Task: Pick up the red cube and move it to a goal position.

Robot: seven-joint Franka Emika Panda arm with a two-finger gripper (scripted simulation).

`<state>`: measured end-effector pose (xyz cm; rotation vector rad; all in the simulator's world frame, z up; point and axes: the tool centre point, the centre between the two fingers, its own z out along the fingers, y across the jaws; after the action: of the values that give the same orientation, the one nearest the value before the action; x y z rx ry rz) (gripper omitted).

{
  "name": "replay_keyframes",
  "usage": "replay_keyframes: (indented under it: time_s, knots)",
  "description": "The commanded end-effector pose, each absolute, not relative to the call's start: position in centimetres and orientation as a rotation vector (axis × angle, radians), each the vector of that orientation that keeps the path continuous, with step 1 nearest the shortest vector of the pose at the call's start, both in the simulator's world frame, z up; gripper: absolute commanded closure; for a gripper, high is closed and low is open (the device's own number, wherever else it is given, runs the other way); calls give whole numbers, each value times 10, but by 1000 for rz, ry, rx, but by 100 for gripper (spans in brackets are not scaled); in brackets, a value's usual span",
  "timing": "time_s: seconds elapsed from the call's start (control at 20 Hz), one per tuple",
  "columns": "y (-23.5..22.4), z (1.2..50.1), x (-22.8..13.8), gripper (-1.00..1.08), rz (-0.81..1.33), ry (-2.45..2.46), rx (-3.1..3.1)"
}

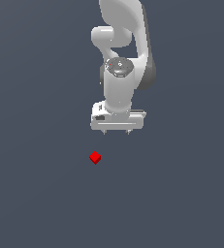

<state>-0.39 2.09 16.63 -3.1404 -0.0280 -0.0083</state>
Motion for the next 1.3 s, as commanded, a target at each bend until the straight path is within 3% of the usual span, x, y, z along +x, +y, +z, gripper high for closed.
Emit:
replay_keyframes:
  time_s: [0.0,0.6,1.25]
  knots:
    - [21,166,-4,-92,-8,-28,-3140]
    - [8,142,10,-92,-7,167,-3138]
    - [-45,64,41,-92,-4,811,-3038]
